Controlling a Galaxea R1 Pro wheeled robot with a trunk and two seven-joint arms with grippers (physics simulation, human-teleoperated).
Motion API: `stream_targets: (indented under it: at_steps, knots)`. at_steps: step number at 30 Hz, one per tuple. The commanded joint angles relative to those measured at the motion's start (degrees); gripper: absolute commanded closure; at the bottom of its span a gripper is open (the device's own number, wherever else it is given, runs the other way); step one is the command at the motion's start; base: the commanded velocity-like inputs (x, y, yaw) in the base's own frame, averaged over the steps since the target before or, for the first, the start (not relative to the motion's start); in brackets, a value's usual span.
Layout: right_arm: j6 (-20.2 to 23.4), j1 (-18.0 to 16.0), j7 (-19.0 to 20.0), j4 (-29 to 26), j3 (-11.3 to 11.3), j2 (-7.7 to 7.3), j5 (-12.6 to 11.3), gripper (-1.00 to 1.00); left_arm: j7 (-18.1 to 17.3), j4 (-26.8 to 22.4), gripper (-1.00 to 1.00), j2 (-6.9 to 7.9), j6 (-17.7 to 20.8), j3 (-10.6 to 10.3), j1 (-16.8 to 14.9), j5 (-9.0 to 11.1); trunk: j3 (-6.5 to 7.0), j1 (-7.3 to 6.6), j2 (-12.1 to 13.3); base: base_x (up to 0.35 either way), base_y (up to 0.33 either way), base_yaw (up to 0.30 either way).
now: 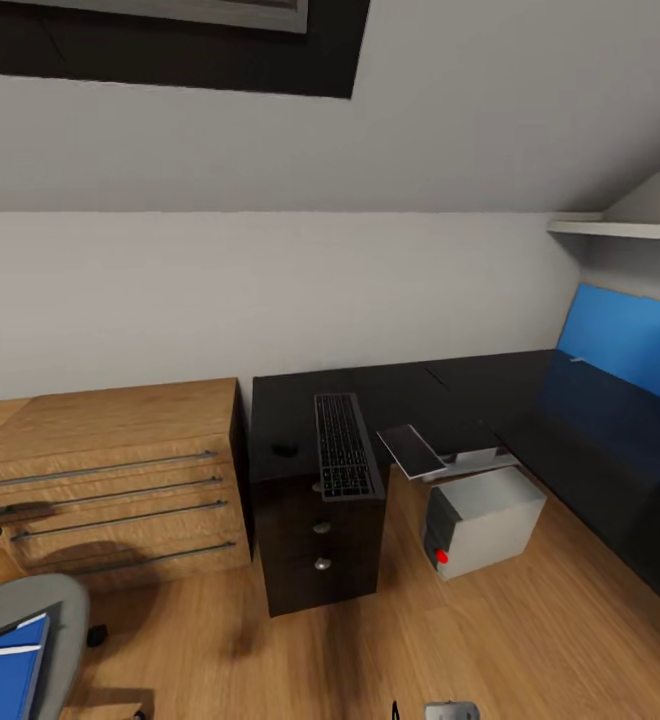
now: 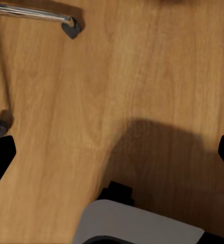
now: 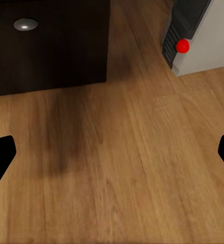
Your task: In the bedroom, organize the workspace by keeping the computer under the desk, ensuring the monitor is on the desk, placing the keyboard on the desk next to the monitor, placing the mouse on the desk next to the keyboard, moving the folder from the swivel chair onto the desk next to the mouse, stacking the notebook on top of the folder with the pen on top of the notebook, and positioning the swivel chair next to the desk.
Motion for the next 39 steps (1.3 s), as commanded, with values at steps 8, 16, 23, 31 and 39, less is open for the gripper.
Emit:
stream_targets:
  at_steps: [8, 16, 23, 31, 39]
  knots:
    - [0.2, -0.1, -0.5, -3.4, 0.5, 0.00, 0.1, -1.00, -0.2, -17.5, -1.00, -1.31, 9.9, 0.3, 0.0, 0.5, -1.50, 1.76, -3.3, 0.000, 0.000, 0.000]
    - [5.2, -1.7, -0.5, -20.2, 0.3, 1.24, -9.4, -1.00, -0.2, -49.6, -1.00, -2.38, 42.4, 0.1, -0.1, 4.2, -2.93, 3.52, -6.5, 0.000, 0.000, 0.000]
    - [23.4, -11.9, 8.4, -27.1, 0.0, -0.58, -49.6, -1.00, -0.2, -62.4, -1.00, -1.56, 53.8, 1.5, -0.1, 16.4, -4.19, 5.05, -9.3, 0.000, 0.000, 0.000]
    - [39.8, -12.5, 16.8, -28.7, 0.1, -6.60, -75.3, -1.00, -0.3, -62.7, -1.00, -0.74, 53.9, 1.0, 0.0, 16.9, -5.63, 6.81, -12.5, 0.000, 0.000, 0.000]
    - [43.5, -12.4, 27.3, -28.6, 0.1, -8.36, -78.7, -1.00, -0.1, -65.2, -1.00, -0.99, 50.7, -2.9, 0.1, 16.9, -7.06, 8.57, -15.7, 0.000, 0.000, 0.000]
